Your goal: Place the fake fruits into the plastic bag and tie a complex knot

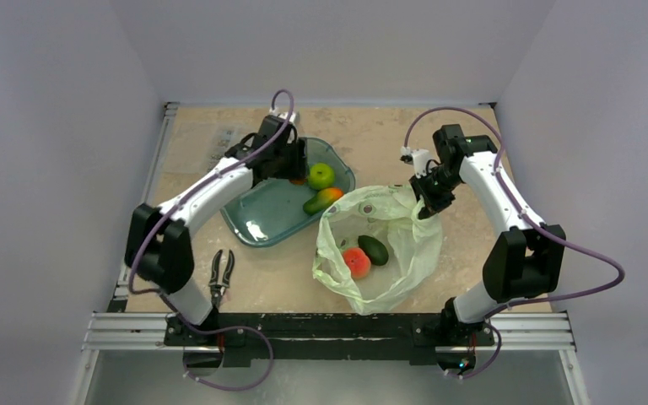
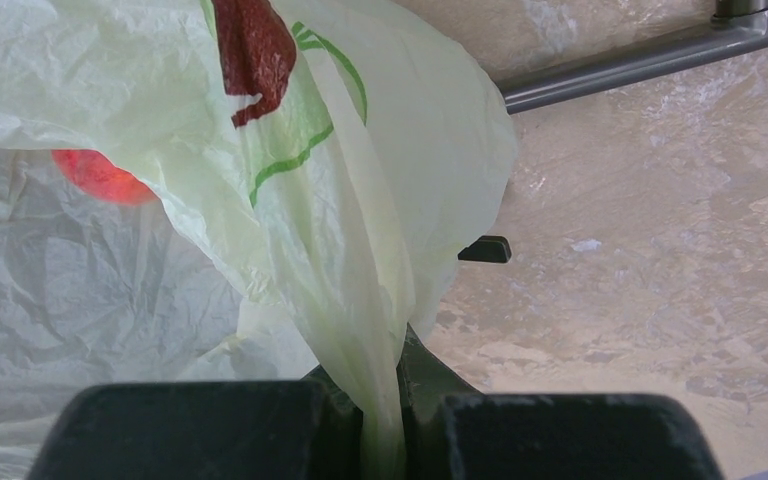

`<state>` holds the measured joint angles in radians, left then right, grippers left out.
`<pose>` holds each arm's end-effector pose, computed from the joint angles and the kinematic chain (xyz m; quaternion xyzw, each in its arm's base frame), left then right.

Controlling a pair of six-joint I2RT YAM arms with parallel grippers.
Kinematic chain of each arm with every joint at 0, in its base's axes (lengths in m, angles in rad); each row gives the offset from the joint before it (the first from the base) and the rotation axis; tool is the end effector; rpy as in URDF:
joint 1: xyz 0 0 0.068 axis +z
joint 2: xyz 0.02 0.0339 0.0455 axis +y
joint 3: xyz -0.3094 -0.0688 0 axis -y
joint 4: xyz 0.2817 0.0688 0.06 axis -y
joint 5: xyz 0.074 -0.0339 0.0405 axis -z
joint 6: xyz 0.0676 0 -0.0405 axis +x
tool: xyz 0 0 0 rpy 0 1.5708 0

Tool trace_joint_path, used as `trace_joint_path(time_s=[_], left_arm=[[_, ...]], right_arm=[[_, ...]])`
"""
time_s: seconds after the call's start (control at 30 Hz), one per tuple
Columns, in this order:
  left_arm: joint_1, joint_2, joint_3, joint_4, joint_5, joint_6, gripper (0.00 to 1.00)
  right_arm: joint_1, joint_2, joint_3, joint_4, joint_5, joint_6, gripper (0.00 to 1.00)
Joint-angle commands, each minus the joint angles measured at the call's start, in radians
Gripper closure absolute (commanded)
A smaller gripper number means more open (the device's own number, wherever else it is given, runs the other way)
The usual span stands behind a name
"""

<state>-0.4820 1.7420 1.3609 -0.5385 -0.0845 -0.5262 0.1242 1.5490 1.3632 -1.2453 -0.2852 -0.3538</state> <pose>0.3945 -0.1999 0.2569 -0.0344 0.9461 -0.1193 0.2992 0.3157 0.0586 0.2922 -0.2434 0.9570 0.1329 0.0849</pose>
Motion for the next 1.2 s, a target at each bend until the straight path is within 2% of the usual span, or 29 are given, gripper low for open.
trace_joint_path(time_s=[0.0,0.13,0.2,0.3,0.37,0.47,0.6,0.67,0.77,0.87,0.93,1.03,1.17], left_arm=[[-0.131,-0.283,-0.009,0.330,0.412,0.432,0.76],[-0.272,-0.326,-0.017,0.379,0.701,0.720,0.78],[-0.359,-0.313,-0.010,0.352,0.766,0.854,0.79],[-0.488,-0.276,-0.038,0.342,0.757,1.073,0.81],[-0.545,-0.216,-0.046,0.347,0.725,1.156,0.82],[-0.568,-0.119,-0.031,0.350,0.672,1.220,0.81],[-0.570,-0.004,0.009,0.324,0.592,1.333,0.74],[-0.569,0.049,0.027,0.331,0.551,1.365,0.71],[-0.569,0.100,0.038,0.362,0.485,1.394,0.57],[-0.569,0.106,0.031,0.412,0.428,1.381,0.30],[-0.569,0.072,0.014,0.441,0.429,1.367,0.18],[-0.569,-0.019,0.008,0.444,0.468,1.302,0.13],[-0.536,-0.209,0.043,0.383,0.625,1.086,0.11]], right_arm=[[0.000,-0.019,-0.001,-0.008,0.013,-0.024,1.00],[0.000,-0.011,0.003,-0.008,0.027,-0.022,1.00],[0.000,-0.008,0.010,-0.008,0.023,-0.022,1.00],[0.000,-0.006,0.016,-0.003,-0.001,-0.018,1.00],[0.000,-0.003,0.020,-0.005,-0.005,-0.016,1.00],[0.000,-0.009,0.027,-0.014,-0.015,-0.015,1.00],[0.000,-0.018,0.006,-0.011,-0.016,-0.015,1.00],[0.000,-0.017,0.005,-0.013,-0.015,-0.015,1.00],[0.000,-0.012,0.012,-0.018,-0.015,-0.017,1.00],[0.000,-0.009,0.014,-0.022,-0.017,-0.020,1.00],[-0.001,-0.006,0.015,-0.028,-0.016,-0.024,1.00],[0.000,-0.004,0.014,-0.032,-0.016,-0.028,1.00],[-0.001,-0.004,0.015,-0.034,-0.014,-0.029,1.00]])
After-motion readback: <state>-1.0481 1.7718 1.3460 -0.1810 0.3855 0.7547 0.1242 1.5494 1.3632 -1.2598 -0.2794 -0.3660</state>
